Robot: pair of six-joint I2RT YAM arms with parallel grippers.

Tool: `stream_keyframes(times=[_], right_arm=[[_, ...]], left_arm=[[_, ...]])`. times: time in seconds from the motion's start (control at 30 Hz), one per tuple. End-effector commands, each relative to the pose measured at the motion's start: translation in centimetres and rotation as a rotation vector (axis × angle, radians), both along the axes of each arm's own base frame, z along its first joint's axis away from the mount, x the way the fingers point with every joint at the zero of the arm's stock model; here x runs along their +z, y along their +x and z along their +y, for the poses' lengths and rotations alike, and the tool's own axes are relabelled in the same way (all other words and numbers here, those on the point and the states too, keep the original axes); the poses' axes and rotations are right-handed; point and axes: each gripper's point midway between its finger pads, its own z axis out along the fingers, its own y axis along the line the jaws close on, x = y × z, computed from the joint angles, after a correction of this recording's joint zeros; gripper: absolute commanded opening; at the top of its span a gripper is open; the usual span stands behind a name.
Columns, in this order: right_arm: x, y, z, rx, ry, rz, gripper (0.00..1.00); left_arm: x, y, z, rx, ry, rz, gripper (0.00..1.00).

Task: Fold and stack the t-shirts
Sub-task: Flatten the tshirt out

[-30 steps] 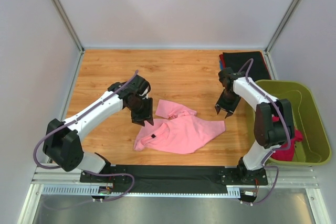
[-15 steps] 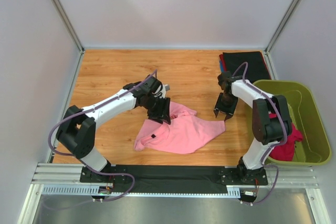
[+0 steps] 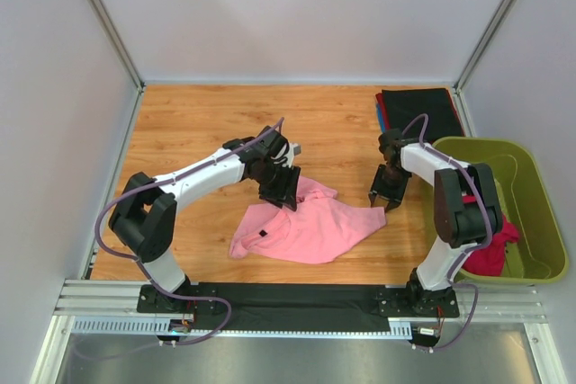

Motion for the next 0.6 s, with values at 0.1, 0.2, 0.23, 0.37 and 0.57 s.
stream_keyframes(times=[0.1, 0.2, 0.23, 0.37, 0.57], right_arm=[[-0.1, 2.1, 1.2, 0.052, 0.085, -0.1, 0.29], [0.8, 2.7, 1.3, 0.074, 0.09, -0.14, 0.0], [2.0, 3.2, 1.4, 0.082, 0.098, -0.178, 0.0], [7.3, 4.8, 4.4, 0.164, 0.22, -0.333, 0.0], [14.8, 4.9, 12.1, 0.393, 0.396, -0.524, 0.0]], left_arm=[[1.4, 2.1, 0.0, -0.008, 0.024, -0.099, 0.57], [0.5, 1.8, -0.5, -0.022, 0.022, -0.049, 0.58], [0.2, 1.8, -0.2, -0.008, 0.052, -0.038, 0.56], [3.8, 2.9, -0.4, 0.061, 0.01, -0.109, 0.57], [11.1, 6.4, -1.6, 0.053, -0.102, -0.285, 0.58]])
